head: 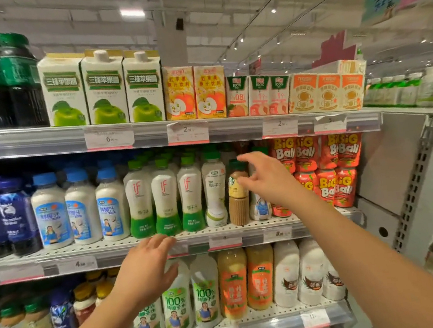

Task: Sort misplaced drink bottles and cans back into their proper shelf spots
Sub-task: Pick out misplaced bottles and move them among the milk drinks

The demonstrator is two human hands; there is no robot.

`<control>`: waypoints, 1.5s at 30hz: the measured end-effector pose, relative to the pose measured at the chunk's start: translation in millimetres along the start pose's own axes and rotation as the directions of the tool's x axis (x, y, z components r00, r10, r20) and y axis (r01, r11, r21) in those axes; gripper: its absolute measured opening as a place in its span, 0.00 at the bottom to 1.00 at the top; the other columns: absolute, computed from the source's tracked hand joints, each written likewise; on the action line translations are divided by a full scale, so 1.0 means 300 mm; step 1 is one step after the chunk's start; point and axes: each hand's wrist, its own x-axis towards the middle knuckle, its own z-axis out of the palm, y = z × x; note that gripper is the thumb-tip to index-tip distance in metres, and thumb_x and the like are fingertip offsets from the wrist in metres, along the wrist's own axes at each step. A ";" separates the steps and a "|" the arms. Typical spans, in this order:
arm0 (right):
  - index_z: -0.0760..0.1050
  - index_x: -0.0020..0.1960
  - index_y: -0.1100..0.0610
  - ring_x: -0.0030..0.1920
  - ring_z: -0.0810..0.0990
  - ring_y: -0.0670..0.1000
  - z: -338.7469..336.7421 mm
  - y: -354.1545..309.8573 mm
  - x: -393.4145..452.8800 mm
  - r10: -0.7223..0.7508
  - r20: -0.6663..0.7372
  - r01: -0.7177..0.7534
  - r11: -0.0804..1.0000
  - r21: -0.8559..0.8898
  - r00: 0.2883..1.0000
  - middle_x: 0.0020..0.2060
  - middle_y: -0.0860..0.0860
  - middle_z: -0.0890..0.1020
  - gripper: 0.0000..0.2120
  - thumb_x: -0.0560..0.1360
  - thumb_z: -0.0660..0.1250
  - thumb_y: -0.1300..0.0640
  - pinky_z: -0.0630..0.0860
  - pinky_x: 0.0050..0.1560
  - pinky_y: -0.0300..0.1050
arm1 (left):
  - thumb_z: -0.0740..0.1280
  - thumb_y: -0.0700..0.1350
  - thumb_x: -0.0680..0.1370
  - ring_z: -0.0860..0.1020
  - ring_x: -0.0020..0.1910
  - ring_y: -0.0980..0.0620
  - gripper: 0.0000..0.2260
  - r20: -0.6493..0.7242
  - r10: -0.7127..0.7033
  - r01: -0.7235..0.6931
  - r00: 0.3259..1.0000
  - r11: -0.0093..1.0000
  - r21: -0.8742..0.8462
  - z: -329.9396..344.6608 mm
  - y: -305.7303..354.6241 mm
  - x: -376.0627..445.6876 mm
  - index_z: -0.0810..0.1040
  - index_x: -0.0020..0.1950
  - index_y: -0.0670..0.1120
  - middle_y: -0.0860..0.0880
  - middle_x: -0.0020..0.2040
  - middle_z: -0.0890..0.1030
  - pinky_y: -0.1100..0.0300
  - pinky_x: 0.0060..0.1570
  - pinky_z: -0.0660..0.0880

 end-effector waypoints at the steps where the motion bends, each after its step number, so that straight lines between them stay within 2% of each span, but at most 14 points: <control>1: 0.66 0.79 0.50 0.55 0.83 0.49 0.015 -0.014 0.032 0.003 -0.007 -0.003 0.997 -0.081 1.000 0.75 0.49 0.70 0.29 0.80 0.67 0.48 0.76 0.63 0.51 | 0.63 0.59 0.77 0.73 0.69 0.49 0.25 0.000 -0.003 0.003 1.000 1.000 -0.004 0.016 -0.018 -0.007 0.70 0.73 0.54 0.54 0.72 0.73 0.51 0.63 0.76; 4: 0.57 0.83 0.52 0.75 0.70 0.58 0.058 -0.049 0.103 0.078 0.043 -0.064 0.964 -0.260 0.996 0.81 0.53 0.61 0.35 0.80 0.65 0.47 0.70 0.72 0.56 | 0.63 0.59 0.76 0.71 0.70 0.49 0.25 -0.008 0.006 -0.006 1.000 1.000 0.002 0.054 -0.063 -0.031 0.69 0.73 0.56 0.54 0.73 0.71 0.49 0.65 0.75; 6: 0.57 0.83 0.55 0.76 0.68 0.59 0.088 -0.064 0.131 0.137 0.074 -0.106 0.941 -0.320 0.988 0.80 0.56 0.63 0.36 0.80 0.66 0.46 0.70 0.71 0.55 | 0.65 0.57 0.74 0.73 0.69 0.49 0.25 -0.030 0.007 -0.007 1.000 1.000 0.016 0.064 -0.098 -0.046 0.70 0.71 0.56 0.53 0.71 0.73 0.49 0.64 0.75; 8: 0.60 0.82 0.58 0.74 0.70 0.60 0.115 -0.072 0.145 0.184 0.089 -0.139 0.919 -0.369 0.979 0.78 0.58 0.66 0.36 0.80 0.66 0.45 0.72 0.68 0.53 | 0.66 0.56 0.73 0.73 0.68 0.48 0.25 -0.043 0.011 -0.011 0.999 1.000 0.005 0.065 -0.126 -0.058 0.72 0.70 0.55 0.53 0.70 0.74 0.48 0.63 0.75; 11: 0.61 0.80 0.59 0.71 0.73 0.61 0.145 -0.076 0.140 0.208 0.023 -0.181 0.896 -0.406 0.978 0.76 0.59 0.68 0.31 0.82 0.64 0.48 0.74 0.64 0.54 | 0.66 0.56 0.73 0.69 0.71 0.48 0.23 -0.010 0.037 -0.037 0.999 0.999 -0.013 0.068 -0.147 -0.062 0.73 0.68 0.56 0.53 0.73 0.70 0.49 0.61 0.76; 15: 0.64 0.74 0.52 0.60 0.79 0.62 0.167 -0.090 0.099 0.196 -0.109 -0.221 0.915 -0.338 0.975 0.68 0.58 0.73 0.20 0.83 0.61 0.50 0.77 0.54 0.56 | 0.67 0.56 0.71 0.67 0.70 0.47 0.19 -0.001 0.036 -0.036 0.999 0.999 -0.019 0.091 -0.154 -0.056 0.79 0.61 0.54 0.51 0.74 0.70 0.51 0.51 0.81; 18: 0.67 0.67 0.48 0.54 0.80 0.60 0.162 -0.115 0.064 0.203 -0.154 -0.241 0.925 -0.294 0.967 0.60 0.55 0.77 0.14 0.83 0.63 0.50 0.72 0.48 0.52 | 0.69 0.56 0.69 0.67 0.70 0.45 0.18 -0.030 0.064 -0.064 0.997 0.998 -0.005 0.119 -0.159 -0.065 0.83 0.56 0.52 0.49 0.74 0.70 0.50 0.46 0.82; 21: 0.69 0.68 0.50 0.56 0.79 0.59 0.146 -0.141 0.020 0.195 -0.164 -0.232 0.938 -0.256 0.967 0.60 0.54 0.79 0.17 0.81 0.67 0.50 0.72 0.48 0.50 | 0.68 0.59 0.69 0.65 0.72 0.45 0.19 -0.061 0.089 -0.090 0.994 0.996 -0.011 0.142 -0.164 -0.070 0.82 0.56 0.53 0.49 0.76 0.67 0.51 0.49 0.82; 24: 0.71 0.72 0.53 0.60 0.79 0.59 0.126 -0.160 -0.032 0.241 -0.184 -0.280 0.932 -0.232 0.953 0.63 0.54 0.80 0.23 0.80 0.70 0.48 0.75 0.54 0.50 | 0.66 0.62 0.70 0.63 0.74 0.45 0.19 -0.070 0.095 -0.097 0.993 0.995 -0.036 0.145 -0.163 -0.073 0.81 0.56 0.54 0.50 0.77 0.64 0.49 0.52 0.81; 30: 0.75 0.61 0.50 0.51 0.82 0.59 0.118 -0.181 -0.113 0.289 -0.153 -0.324 0.893 -0.312 0.945 0.49 0.56 0.84 0.18 0.74 0.76 0.52 0.79 0.46 0.50 | 0.61 0.64 0.71 0.56 0.78 0.47 0.22 -0.007 0.077 -0.077 0.997 0.996 -0.050 0.112 -0.155 -0.075 0.80 0.58 0.55 0.53 0.80 0.56 0.46 0.59 0.78; 35: 0.75 0.60 0.50 0.51 0.82 0.60 0.126 -0.194 -0.168 0.179 -0.181 -0.235 0.902 -0.362 0.967 0.48 0.55 0.84 0.18 0.74 0.77 0.52 0.77 0.46 0.50 | 0.64 0.62 0.73 0.55 0.77 0.49 0.19 0.072 0.038 -0.035 0.997 0.998 -0.043 0.055 -0.134 -0.072 0.79 0.60 0.55 0.54 0.81 0.54 0.47 0.59 0.78; 40: 0.77 0.57 0.48 0.47 0.82 0.58 0.110 -0.175 -0.258 0.107 -0.169 -0.154 0.942 -0.298 0.980 0.45 0.52 0.85 0.16 0.73 0.77 0.47 0.70 0.39 0.46 | 0.67 0.55 0.77 0.49 0.81 0.53 0.20 0.135 -0.015 0.036 0.991 0.988 -0.150 0.018 -0.119 -0.104 0.74 0.70 0.57 0.58 0.83 0.48 0.49 0.67 0.75; 43: 0.78 0.53 0.46 0.46 0.81 0.55 0.124 -0.150 -0.311 0.127 -0.067 -0.141 0.949 -0.281 0.990 0.44 0.50 0.85 0.14 0.72 0.76 0.42 0.72 0.41 0.47 | 0.66 0.55 0.77 0.59 0.79 0.53 0.22 0.178 -0.106 0.139 0.978 0.972 -0.187 0.073 -0.122 -0.188 0.72 0.72 0.57 0.57 0.83 0.49 0.53 0.69 0.72; 45: 0.79 0.50 0.46 0.45 0.80 0.53 0.142 -0.132 -0.347 0.145 0.032 -0.134 0.965 -0.227 0.989 0.43 0.48 0.84 0.14 0.71 0.76 0.41 0.76 0.43 0.48 | 0.67 0.54 0.77 0.66 0.76 0.49 0.21 0.309 -0.154 0.214 0.938 0.962 -0.170 0.125 -0.133 -0.268 0.75 0.70 0.55 0.52 0.82 0.58 0.54 0.68 0.70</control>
